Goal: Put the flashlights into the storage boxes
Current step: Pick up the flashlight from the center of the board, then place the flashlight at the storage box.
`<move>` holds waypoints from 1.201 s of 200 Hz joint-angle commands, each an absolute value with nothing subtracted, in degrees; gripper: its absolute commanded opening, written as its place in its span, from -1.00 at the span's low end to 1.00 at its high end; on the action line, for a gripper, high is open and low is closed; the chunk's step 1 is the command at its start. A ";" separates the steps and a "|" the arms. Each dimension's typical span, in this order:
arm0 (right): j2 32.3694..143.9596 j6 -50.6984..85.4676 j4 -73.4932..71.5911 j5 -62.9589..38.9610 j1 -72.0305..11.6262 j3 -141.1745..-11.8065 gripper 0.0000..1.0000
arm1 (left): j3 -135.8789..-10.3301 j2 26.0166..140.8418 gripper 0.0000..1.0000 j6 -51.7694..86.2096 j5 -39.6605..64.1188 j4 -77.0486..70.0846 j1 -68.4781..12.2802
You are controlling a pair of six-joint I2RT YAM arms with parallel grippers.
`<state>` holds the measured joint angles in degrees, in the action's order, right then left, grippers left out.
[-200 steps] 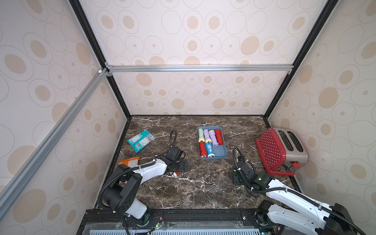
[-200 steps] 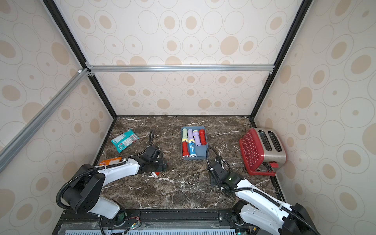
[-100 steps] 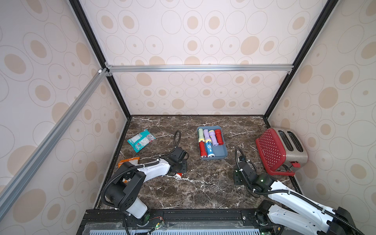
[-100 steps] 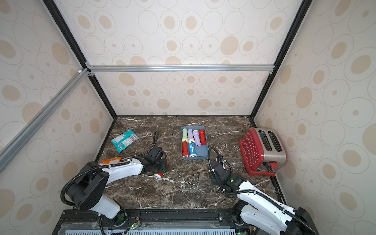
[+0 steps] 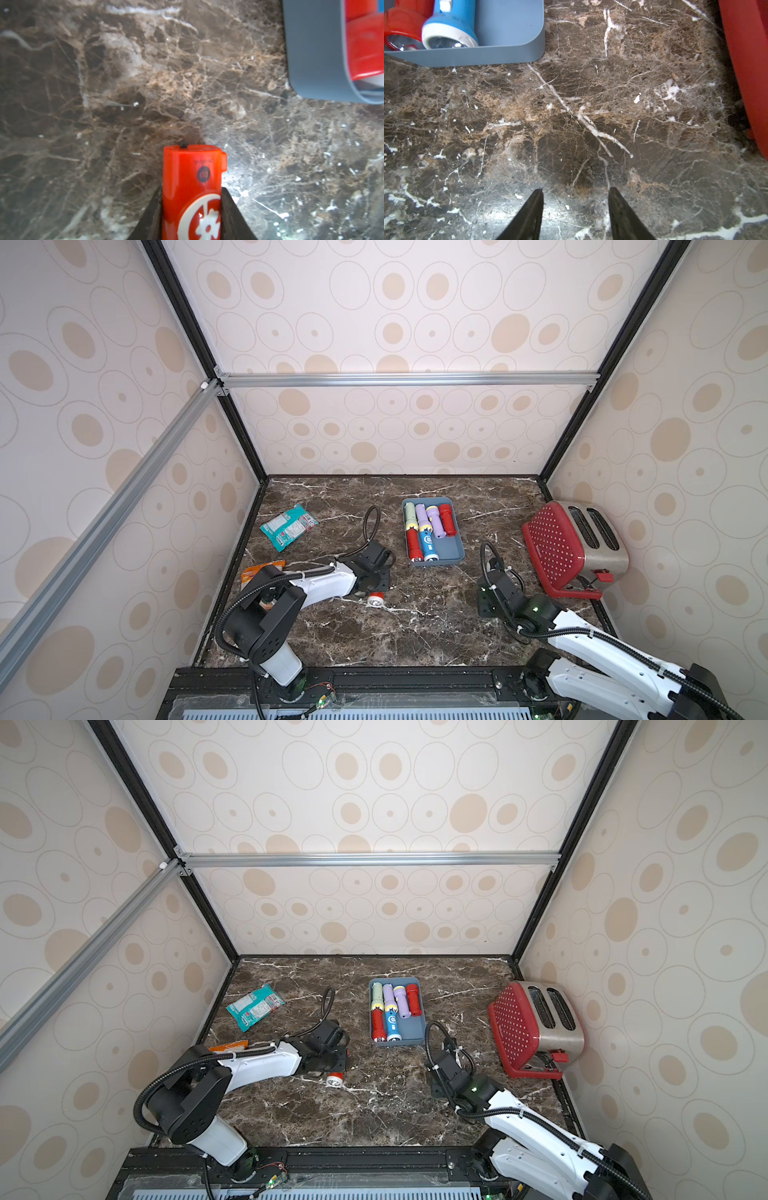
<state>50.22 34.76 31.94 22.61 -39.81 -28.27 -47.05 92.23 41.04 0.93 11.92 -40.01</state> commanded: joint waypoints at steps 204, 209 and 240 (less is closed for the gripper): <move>36.13 37.21 34.50 25.97 -40.09 -23.91 0.06 | -79.45 117.80 -0.47 75.21 9.03 -11.25 -48.54; 35.97 37.18 34.53 25.93 -40.07 -23.92 0.06 | -79.53 117.85 -0.47 76.18 8.59 -10.96 -48.43; 35.66 37.18 34.54 25.95 -40.08 -23.78 0.06 | -80.65 118.78 -0.44 81.54 6.74 -9.87 -48.16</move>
<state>36.29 36.47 33.56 24.56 -39.81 -24.49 -77.34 117.78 75.02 9.47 -11.00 -48.36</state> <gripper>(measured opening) 0.532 0.369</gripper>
